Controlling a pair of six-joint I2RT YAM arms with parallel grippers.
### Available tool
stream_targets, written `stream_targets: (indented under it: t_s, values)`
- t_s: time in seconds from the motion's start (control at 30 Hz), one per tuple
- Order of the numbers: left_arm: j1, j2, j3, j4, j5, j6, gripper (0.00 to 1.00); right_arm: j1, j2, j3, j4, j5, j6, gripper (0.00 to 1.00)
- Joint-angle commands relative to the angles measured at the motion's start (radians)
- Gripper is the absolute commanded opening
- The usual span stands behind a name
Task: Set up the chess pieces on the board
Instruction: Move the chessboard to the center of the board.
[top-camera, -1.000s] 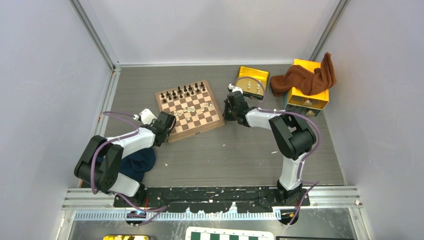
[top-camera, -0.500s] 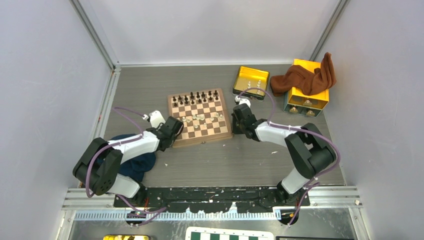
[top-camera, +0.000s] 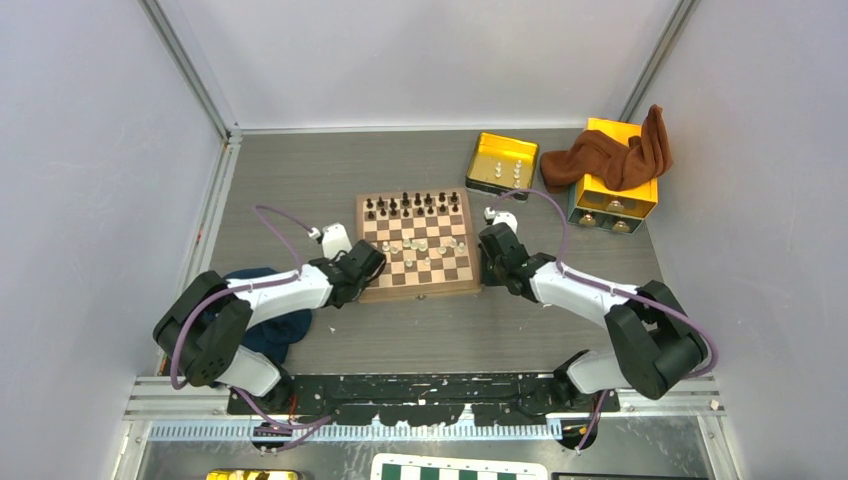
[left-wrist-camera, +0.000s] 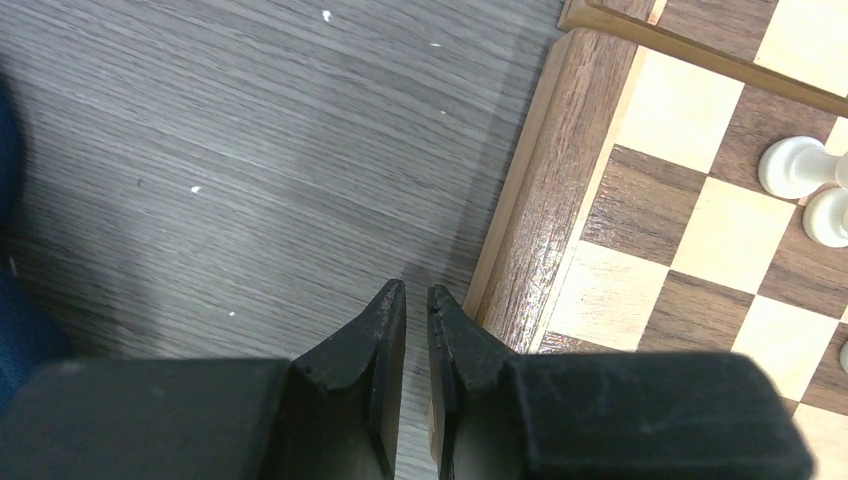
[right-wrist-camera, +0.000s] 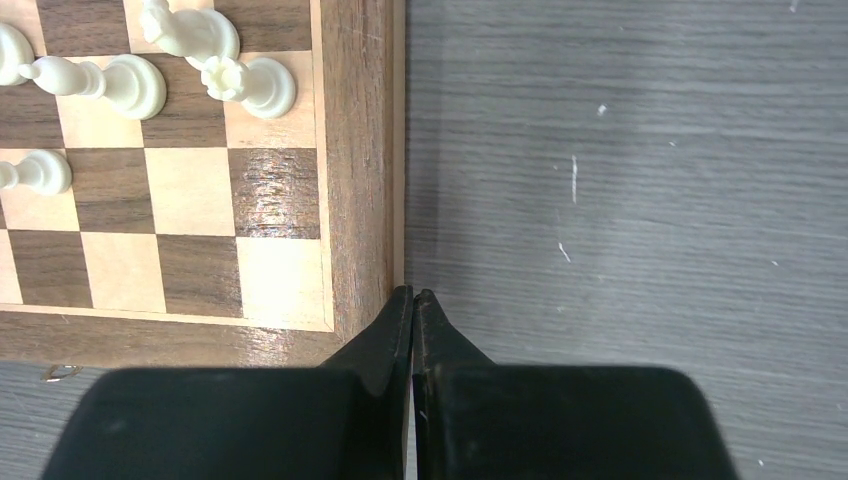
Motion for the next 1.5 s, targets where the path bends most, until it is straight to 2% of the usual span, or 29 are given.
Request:
stream_targets:
  t_s: [0.0,0.43,1.03,1.3,1.37,1.47]
  values:
    - [-0.094,0.029,0.062,0.164,0.217,-0.063,0.18,0.065,-0.074,0.010,0.111,-0.195,0.067,0.01]
    - [-0.116,0.038,0.078,0.144,0.211,-0.060,0.18,0.077,-0.156,-0.035,0.072,-0.202,0.113,0.01]
    - [-0.115,-0.017,0.057,0.059,0.157,-0.151,0.23,0.079,-0.113,0.019,0.027,-0.217,0.097,0.01]
    - [-0.115,-0.058,0.058,0.006,0.089,-0.191,0.38,0.079,-0.139,0.059,-0.051,-0.150,0.056,0.02]
    - [-0.114,-0.068,0.069,-0.021,0.065,-0.196,0.46,0.079,-0.149,0.086,-0.089,-0.115,0.033,0.08]
    - [-0.104,-0.092,0.096,-0.054,0.025,-0.187,0.59,0.065,-0.168,0.134,-0.152,-0.065,0.000,0.23]
